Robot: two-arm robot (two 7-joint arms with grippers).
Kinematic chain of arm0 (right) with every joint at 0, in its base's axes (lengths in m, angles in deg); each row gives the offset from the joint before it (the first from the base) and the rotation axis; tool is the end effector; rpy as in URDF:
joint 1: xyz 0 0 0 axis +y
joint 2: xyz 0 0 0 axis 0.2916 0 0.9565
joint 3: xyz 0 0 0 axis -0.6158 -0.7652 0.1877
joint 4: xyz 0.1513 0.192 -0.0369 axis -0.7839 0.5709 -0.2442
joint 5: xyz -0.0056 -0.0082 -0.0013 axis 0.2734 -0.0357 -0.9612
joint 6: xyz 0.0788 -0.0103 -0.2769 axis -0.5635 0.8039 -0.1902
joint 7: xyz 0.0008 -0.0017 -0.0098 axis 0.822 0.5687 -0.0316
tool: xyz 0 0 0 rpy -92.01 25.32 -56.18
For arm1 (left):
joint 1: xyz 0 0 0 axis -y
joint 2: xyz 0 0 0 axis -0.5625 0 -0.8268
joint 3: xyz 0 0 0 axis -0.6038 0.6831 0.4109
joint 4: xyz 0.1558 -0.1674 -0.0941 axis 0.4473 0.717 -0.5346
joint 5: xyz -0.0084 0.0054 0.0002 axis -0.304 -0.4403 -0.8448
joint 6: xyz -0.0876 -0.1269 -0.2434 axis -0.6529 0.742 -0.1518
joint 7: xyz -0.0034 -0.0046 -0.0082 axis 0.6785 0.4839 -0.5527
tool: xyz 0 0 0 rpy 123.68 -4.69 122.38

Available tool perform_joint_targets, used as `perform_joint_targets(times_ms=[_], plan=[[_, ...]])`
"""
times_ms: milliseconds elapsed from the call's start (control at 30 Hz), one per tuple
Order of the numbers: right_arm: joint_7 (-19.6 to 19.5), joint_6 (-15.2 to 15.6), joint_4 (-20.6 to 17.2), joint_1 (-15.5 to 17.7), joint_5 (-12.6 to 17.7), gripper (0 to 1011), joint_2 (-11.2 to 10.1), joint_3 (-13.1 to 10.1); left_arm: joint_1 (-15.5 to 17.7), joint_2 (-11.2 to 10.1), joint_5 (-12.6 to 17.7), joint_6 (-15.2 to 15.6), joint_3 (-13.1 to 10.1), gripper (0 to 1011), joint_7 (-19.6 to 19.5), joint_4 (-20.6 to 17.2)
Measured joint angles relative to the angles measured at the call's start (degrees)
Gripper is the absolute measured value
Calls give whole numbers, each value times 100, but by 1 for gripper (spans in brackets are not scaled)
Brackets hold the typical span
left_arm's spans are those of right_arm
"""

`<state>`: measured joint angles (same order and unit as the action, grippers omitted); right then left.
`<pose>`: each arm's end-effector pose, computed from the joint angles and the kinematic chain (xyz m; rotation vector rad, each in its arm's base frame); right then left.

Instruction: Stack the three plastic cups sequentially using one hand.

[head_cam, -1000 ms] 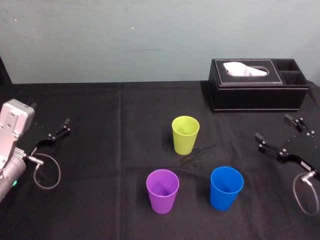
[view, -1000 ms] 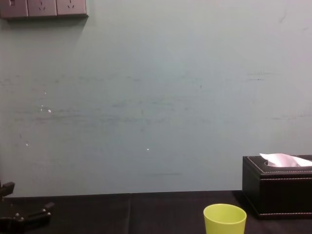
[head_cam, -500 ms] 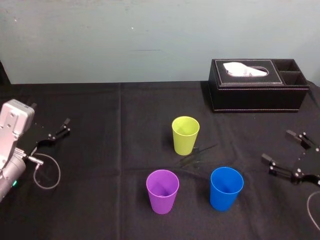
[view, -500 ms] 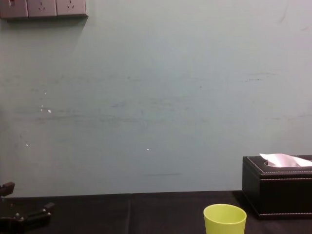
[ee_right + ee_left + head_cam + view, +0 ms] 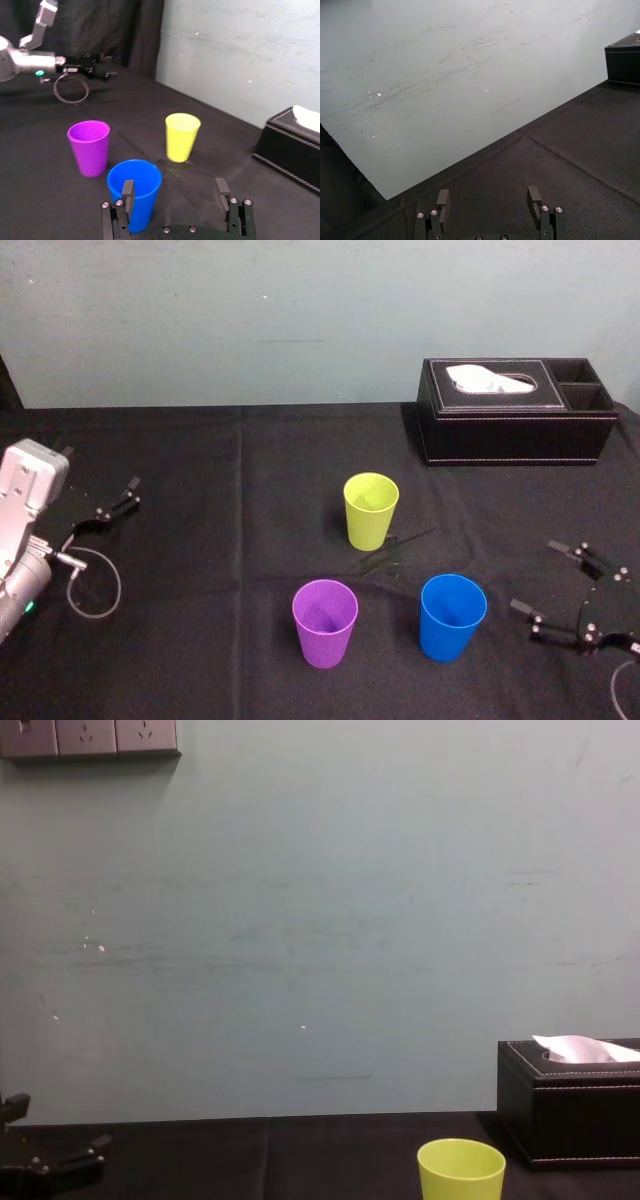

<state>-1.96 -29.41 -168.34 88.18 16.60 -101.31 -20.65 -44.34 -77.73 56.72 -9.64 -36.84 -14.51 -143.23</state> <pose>0.2511 -0.1484 -0.2373 -0.1859 -0.1207 -0.7286 0.3316 0.0638 -0.2638 0.3045 -0.2850 1.2478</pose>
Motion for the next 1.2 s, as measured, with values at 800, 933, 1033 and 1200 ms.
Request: perform_joint_targets(times_ms=[800, 933, 1033, 1200], plan=[[437, 419, 409, -376, -520, 1003, 538, 485, 0, 0, 0, 0, 0, 1011, 0, 0], [497, 492, 498, -461, -527, 1003, 611, 556, 0, 0, 0, 0, 0, 1011, 0, 0], [529, 531, 538, -512, -530, 1003, 651, 607, 0, 0, 0, 0, 0, 1011, 0, 0], [548, 587, 573, -580, -535, 1003, 707, 681, 0, 0, 0, 0, 0, 1011, 0, 0]])
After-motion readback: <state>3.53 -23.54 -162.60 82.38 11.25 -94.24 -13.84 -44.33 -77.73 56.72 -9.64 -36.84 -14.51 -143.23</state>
